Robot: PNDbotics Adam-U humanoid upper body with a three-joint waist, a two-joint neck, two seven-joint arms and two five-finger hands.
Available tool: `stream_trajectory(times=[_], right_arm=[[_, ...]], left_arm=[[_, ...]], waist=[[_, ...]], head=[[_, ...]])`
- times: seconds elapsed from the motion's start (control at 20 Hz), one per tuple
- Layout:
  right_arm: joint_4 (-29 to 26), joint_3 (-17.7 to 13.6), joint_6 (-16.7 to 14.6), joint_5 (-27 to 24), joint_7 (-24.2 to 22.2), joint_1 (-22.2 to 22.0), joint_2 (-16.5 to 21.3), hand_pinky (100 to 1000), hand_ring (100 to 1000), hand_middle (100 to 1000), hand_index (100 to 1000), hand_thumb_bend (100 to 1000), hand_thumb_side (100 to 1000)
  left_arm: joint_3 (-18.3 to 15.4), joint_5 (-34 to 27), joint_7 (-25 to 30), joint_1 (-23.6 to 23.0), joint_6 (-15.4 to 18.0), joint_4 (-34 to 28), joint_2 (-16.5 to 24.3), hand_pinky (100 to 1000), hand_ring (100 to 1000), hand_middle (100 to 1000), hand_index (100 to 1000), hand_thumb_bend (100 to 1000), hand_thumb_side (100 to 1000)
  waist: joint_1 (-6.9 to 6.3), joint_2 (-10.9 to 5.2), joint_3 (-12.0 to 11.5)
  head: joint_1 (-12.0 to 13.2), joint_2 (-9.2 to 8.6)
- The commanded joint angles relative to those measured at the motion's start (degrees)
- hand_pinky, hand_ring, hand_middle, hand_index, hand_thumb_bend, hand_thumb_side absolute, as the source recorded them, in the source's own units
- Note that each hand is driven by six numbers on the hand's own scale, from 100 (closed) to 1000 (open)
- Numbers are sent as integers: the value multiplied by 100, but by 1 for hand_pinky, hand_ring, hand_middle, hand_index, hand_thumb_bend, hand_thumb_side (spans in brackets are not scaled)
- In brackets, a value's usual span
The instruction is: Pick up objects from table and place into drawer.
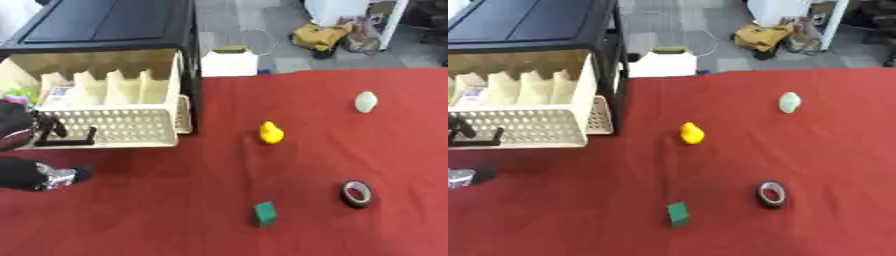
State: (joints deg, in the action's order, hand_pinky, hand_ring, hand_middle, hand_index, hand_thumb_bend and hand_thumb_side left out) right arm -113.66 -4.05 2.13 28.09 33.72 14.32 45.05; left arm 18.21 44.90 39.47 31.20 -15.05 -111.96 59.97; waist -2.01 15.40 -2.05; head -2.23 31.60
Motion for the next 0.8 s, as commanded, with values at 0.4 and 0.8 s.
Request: stream_trajectory(times=[0.4,0.8], right_arm=[[-93,-90,9,-46,42,27,116,733,781,799,877,100,1000],[-93,-92,98,-10,14,-30,172,732,782,799,878,100,1000]], left_arm=[[-362,-96,39,23,14,-262,255,100,100,100,951,562,1000],[-623,-384,-429,334,380,-264,71,100,100,100,904,520,1000]], waist=[[15,-108,-22],[19,-166,-67]], head=[[-71,-43],[-558,183]])
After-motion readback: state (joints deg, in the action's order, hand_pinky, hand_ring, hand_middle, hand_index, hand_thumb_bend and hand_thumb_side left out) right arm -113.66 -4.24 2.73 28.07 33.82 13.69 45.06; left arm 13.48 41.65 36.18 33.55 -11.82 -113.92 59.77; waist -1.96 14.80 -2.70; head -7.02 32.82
